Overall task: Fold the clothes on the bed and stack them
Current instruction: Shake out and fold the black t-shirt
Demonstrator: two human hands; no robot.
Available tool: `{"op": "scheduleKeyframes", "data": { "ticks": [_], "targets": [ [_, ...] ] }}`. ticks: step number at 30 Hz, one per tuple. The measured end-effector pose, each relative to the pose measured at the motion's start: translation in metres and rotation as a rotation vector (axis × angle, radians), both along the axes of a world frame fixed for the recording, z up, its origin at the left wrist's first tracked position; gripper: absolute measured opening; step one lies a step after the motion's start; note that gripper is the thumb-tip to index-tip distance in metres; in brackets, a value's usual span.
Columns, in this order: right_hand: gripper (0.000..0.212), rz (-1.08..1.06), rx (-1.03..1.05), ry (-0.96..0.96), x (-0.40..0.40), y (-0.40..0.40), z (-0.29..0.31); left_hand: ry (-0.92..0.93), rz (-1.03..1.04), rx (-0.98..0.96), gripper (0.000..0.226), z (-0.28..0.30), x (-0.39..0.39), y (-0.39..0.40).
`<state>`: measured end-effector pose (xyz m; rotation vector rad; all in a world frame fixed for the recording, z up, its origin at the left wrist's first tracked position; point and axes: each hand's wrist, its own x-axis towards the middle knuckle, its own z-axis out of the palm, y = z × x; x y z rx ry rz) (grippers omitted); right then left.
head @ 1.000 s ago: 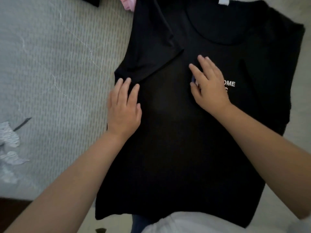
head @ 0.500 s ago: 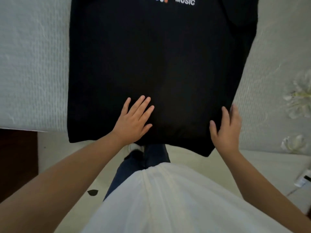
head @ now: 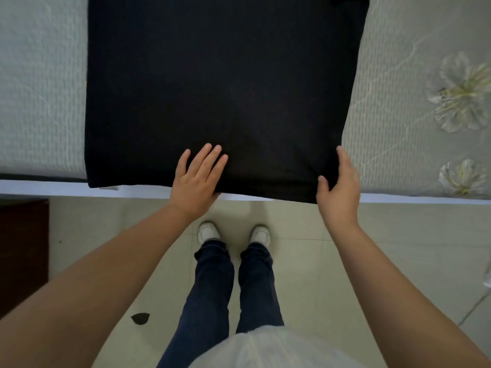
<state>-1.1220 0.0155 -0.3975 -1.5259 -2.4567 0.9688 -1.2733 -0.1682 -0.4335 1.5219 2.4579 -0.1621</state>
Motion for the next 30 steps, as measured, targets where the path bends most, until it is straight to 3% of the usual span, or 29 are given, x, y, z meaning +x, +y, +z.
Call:
{"op": "scheduleKeyframes", "data": {
  "ticks": [3,6,9,13,15,20,25,30],
  "targets": [
    [0.045,0.17,0.099,-0.021,0.007,0.015,0.002,-0.004,0.032,0.039,0.084,-0.003,0.003,0.006],
    [0.04,0.304,0.158,-0.214,0.009,0.017,-0.007,-0.031,0.045,0.095,0.08,-0.004,0.006,0.009],
    [0.04,0.519,0.442,-0.321,0.008,0.003,-0.014,-0.047,0.06,0.093,0.073,-0.005,0.007,0.007],
    [0.068,0.919,0.606,-0.475,-0.004,-0.022,-0.033,-0.155,0.105,0.083,0.064,-0.011,0.006,0.003],
    [0.081,0.953,0.624,-0.543,-0.011,-0.024,-0.041,-0.18,0.098,0.087,0.063,-0.011,0.001,0.001],
    [0.05,0.972,0.635,-0.365,-0.013,-0.015,-0.048,-0.181,0.234,0.109,0.069,-0.007,-0.029,-0.024],
    [0.049,0.986,0.54,-0.249,-0.007,0.001,-0.035,-0.153,0.458,0.173,0.065,0.002,-0.05,-0.062],
    [0.064,0.927,0.284,-0.402,0.008,-0.014,-0.021,-0.225,0.421,0.05,0.07,0.006,-0.049,-0.09]
  ]
}}
